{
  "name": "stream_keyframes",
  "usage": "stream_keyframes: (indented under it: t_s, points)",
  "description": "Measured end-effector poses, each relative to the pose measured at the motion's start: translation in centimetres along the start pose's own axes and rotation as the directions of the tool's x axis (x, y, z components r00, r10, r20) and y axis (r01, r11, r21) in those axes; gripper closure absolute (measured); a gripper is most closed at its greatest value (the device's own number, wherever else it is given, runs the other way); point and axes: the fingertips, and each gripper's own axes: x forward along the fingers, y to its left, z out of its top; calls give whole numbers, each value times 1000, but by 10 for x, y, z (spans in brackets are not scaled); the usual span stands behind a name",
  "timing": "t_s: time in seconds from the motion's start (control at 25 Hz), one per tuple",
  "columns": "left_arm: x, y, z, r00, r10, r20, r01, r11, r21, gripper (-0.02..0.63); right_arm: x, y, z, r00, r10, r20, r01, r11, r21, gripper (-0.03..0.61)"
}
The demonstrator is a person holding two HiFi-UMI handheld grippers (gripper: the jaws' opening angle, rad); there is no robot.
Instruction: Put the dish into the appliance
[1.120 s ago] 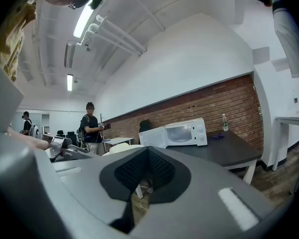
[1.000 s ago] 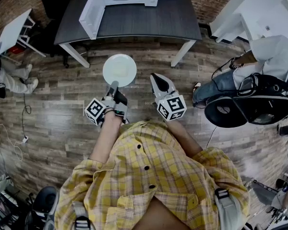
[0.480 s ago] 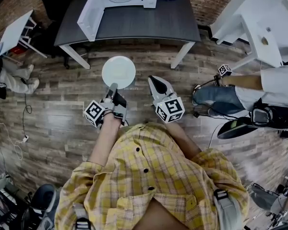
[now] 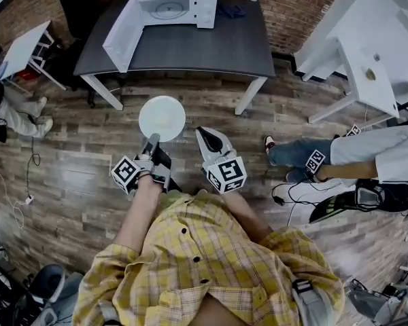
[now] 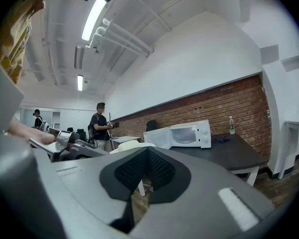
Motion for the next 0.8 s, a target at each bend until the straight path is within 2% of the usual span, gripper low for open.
stream_keyframes:
  t_s: [0.2, 0.36, 0.64, 0.8]
  points:
    - [8, -5, -7, 1000, -14, 13, 14, 1000, -9, 604, -1, -9, -3, 1000, 2, -7, -2, 1000, 9, 573]
    - [16, 1, -8, 1000, 11, 22, -11, 1000, -4, 604, 6, -15, -5, 1000, 10, -9, -10, 1000, 13, 574]
    - [45, 24, 15, 998, 61, 26, -61, 998, 6, 604, 43, -36, -11, 999, 14, -28, -14, 1000, -3, 573]
    - [82, 19, 38, 999, 36, 20, -36, 999, -14, 604, 81, -56, -7, 999, 14, -36, -14, 1000, 0, 574]
